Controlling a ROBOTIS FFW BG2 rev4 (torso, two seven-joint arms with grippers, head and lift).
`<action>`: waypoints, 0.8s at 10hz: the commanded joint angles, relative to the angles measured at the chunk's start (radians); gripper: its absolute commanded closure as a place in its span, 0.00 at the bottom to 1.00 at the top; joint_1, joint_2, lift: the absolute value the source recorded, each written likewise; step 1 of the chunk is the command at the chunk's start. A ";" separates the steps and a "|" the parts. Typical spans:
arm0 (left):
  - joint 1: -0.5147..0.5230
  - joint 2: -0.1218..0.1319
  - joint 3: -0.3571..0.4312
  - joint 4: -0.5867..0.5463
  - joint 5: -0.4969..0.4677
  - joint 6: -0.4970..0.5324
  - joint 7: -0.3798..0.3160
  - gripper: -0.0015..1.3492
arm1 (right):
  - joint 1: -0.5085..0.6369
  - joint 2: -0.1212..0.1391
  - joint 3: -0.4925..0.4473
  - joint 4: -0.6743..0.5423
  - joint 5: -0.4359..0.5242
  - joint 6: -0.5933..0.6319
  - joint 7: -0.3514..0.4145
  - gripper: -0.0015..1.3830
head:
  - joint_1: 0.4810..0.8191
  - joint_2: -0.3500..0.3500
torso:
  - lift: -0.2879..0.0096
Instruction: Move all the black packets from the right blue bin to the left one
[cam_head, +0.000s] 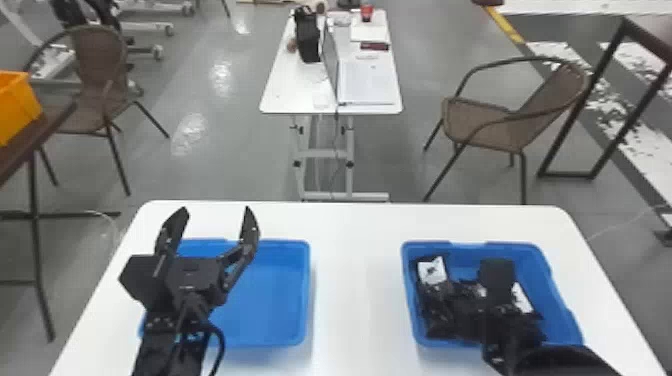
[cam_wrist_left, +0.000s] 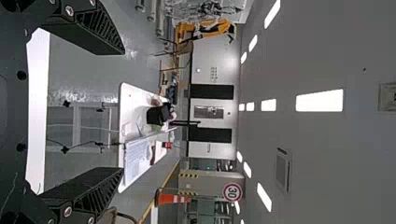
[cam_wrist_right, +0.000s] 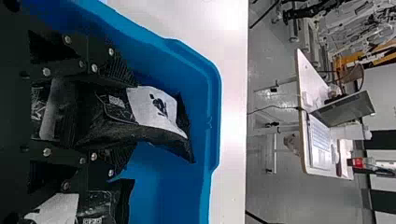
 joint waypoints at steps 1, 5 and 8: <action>0.001 0.000 0.003 0.000 0.000 -0.003 0.000 0.10 | 0.021 0.007 -0.001 -0.038 -0.013 0.006 -0.011 0.86 | 0.63 0.52 | 0.97; -0.001 -0.005 0.006 -0.003 0.006 0.006 0.000 0.10 | 0.096 -0.022 -0.011 -0.167 -0.072 0.032 -0.010 0.86 | 0.63 0.53 | 0.97; -0.001 -0.005 0.015 -0.015 0.040 0.034 -0.003 0.16 | 0.179 -0.054 -0.063 -0.379 -0.085 0.073 0.018 0.86 | 0.63 0.51 | 0.97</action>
